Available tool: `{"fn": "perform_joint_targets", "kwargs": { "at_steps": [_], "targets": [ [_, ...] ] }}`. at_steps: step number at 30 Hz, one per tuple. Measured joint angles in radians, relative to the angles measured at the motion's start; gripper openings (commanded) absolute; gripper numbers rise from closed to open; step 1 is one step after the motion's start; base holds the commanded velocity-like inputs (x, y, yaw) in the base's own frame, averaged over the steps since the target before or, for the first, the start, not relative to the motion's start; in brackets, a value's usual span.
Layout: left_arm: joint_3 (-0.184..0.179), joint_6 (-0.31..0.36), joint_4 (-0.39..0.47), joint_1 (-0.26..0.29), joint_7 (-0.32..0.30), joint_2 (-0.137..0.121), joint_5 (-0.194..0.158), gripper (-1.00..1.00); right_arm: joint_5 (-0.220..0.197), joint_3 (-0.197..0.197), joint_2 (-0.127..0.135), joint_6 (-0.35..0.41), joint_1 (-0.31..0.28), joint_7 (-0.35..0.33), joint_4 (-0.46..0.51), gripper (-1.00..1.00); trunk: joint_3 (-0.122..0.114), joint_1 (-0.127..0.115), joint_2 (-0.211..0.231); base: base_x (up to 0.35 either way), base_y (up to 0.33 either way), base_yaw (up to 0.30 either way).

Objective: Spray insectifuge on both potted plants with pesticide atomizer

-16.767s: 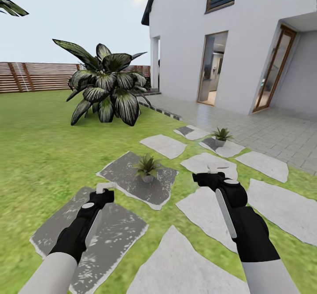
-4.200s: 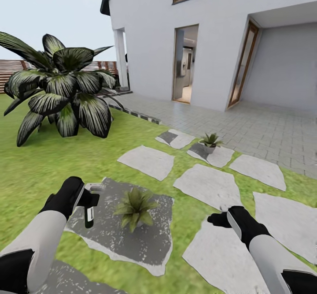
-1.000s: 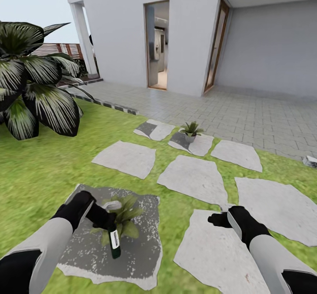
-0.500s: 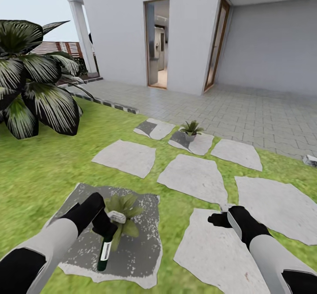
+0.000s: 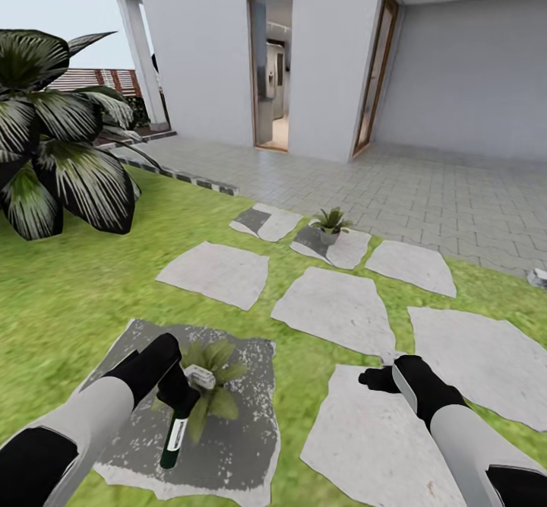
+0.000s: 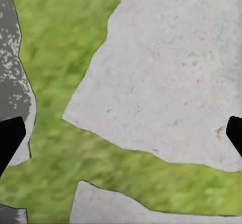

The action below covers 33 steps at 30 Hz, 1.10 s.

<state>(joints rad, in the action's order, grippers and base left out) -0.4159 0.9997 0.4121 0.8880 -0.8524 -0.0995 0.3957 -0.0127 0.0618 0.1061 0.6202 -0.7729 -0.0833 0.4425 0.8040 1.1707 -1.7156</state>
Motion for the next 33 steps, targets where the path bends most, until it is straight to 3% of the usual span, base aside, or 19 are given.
{"fn": "perform_joint_targets", "kwargs": {
  "at_steps": [5, 6, 9, 13, 29, 31, 33],
  "targets": [
    [-0.001, 0.001, 0.001, 0.013, 0.034, -0.028, 0.005, -1.00, 0.000, 0.000, 0.000, 0.000, 0.000, 0.000, 0.000, 1.00, 0.003, 0.000, 0.000, 0.002, 0.000, 0.000],
    [-0.025, -0.001, 0.001, 0.015, 0.045, -0.035, 0.028, -1.00, 0.000, 0.000, 0.000, 0.000, 0.000, 0.000, -0.001, 1.00, 0.004, 0.000, 0.000, 0.000, 0.000, 0.000],
    [-0.078, 0.000, 0.001, 0.015, 0.097, -0.040, 0.052, -1.00, 0.000, 0.000, 0.000, 0.000, 0.000, 0.000, -0.001, 1.00, 0.006, 0.000, 0.000, 0.000, 0.000, 0.000],
    [-0.099, 0.002, 0.000, 0.015, 0.141, -0.043, 0.057, -1.00, 0.000, 0.000, 0.000, 0.000, 0.000, 0.000, -0.001, 1.00, 0.009, 0.000, 0.000, 0.000, 0.000, 0.000],
    [-0.096, 0.002, 0.001, 0.018, 0.141, -0.051, 0.057, -1.00, 0.001, 0.000, 0.000, -0.001, 0.000, 0.000, -0.001, 1.00, 0.020, 0.000, 0.000, 0.000, 0.005, 0.000],
    [-0.080, 0.001, 0.001, 0.034, 0.140, -0.061, 0.059, -1.00, 0.001, 0.000, 0.000, -0.001, 0.000, 0.000, -0.001, 1.00, 0.021, 0.000, 0.000, 0.000, 0.105, 0.000],
    [-0.041, 0.002, 0.001, 0.044, 0.140, -0.070, 0.057, -1.00, 0.001, 0.000, 0.000, -0.001, 0.000, 0.000, -0.001, 1.00, 0.021, 0.000, 0.000, 0.000, 0.119, 0.000]
  ]
}}
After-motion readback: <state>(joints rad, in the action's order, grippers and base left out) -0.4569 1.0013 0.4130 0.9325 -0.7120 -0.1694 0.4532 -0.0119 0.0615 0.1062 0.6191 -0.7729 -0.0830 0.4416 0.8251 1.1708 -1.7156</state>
